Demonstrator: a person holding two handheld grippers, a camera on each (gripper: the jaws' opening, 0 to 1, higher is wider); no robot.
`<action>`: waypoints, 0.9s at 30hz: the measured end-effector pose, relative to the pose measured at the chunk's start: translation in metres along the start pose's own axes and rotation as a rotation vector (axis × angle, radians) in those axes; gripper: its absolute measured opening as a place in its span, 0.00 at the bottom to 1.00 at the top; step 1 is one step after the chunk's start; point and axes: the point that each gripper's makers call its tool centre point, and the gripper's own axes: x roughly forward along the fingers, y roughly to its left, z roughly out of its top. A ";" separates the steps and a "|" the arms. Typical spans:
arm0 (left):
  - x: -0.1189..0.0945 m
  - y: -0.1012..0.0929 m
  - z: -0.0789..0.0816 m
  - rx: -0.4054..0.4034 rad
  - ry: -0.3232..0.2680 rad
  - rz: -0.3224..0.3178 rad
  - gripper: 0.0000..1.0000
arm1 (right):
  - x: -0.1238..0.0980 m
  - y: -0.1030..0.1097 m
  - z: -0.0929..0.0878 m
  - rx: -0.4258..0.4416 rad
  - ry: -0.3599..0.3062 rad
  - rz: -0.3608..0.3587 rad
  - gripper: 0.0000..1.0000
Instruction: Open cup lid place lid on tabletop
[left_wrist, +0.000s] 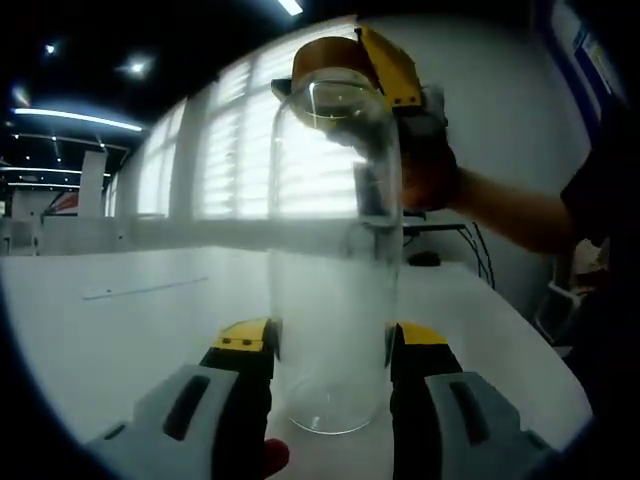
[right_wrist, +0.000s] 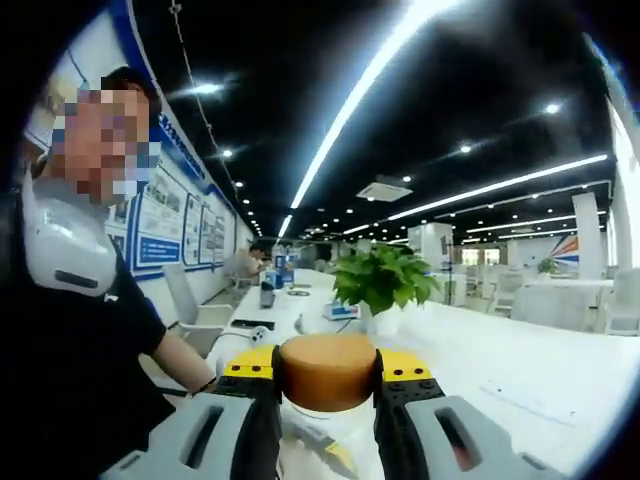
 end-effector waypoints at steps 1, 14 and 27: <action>0.000 0.000 0.000 0.000 0.000 -0.001 0.36 | 0.000 0.001 0.000 -0.006 0.001 0.041 0.31; 0.000 0.001 0.000 -0.004 0.000 0.003 0.36 | 0.000 0.005 0.000 -0.008 0.014 0.234 0.30; 0.000 -0.002 0.000 0.003 0.000 -0.004 0.36 | 0.001 0.011 0.001 -0.018 0.011 0.214 0.34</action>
